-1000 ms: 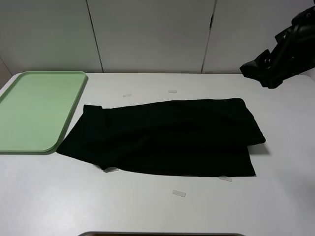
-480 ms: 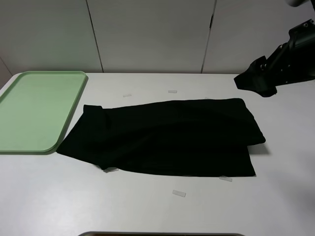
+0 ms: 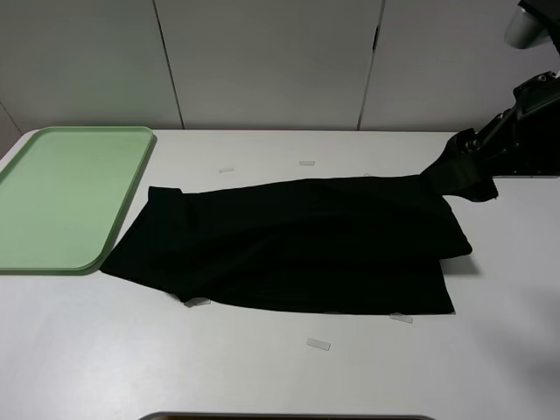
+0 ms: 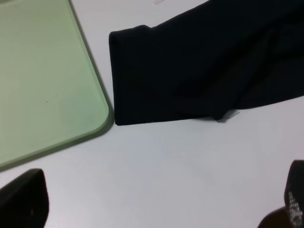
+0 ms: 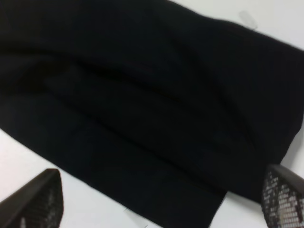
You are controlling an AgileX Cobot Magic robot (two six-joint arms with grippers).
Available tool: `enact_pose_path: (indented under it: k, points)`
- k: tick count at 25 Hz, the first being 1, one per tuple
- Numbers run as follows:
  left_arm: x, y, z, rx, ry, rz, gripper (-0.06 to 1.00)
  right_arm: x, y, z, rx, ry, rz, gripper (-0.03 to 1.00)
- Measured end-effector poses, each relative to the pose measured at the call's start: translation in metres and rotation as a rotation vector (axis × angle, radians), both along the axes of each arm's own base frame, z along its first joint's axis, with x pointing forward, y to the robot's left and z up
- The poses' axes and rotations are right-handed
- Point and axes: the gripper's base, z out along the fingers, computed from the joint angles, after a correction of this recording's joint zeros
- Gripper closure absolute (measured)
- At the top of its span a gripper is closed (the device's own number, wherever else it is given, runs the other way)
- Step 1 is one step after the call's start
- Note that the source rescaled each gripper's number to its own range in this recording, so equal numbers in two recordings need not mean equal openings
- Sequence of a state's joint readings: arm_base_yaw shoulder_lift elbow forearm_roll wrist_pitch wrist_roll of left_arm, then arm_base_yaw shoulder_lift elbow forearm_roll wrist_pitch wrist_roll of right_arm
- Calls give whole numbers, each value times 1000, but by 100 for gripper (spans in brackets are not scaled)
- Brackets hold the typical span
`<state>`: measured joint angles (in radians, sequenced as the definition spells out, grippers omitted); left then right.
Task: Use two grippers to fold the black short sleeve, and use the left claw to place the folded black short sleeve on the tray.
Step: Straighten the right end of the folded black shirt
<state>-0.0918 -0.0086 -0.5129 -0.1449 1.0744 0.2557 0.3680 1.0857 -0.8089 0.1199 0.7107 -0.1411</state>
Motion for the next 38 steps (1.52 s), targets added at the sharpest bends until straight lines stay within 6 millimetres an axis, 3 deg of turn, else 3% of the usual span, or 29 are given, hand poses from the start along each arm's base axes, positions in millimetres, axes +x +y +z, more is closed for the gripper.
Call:
enact_pose_path:
  k: [13,19,23,27,31,38]
  points:
    - [0,0,0,1,0,0,-5,-3,3,-2,55,66,-20,5]
    - [0,0,0,1,0,0,-5,15,11,-15,86,70,-46,5]
    - [0,0,0,1,1,1,-5,44,22,-38,127,54,-97,5]
    - [0,0,0,1,1,1,-5,77,34,-75,112,148,-134,5]
    - [0,0,0,1,1,1,-5,100,39,-93,84,211,-144,5]
    - [0,0,0,1,1,1,-5,112,34,-125,-40,284,-121,5]
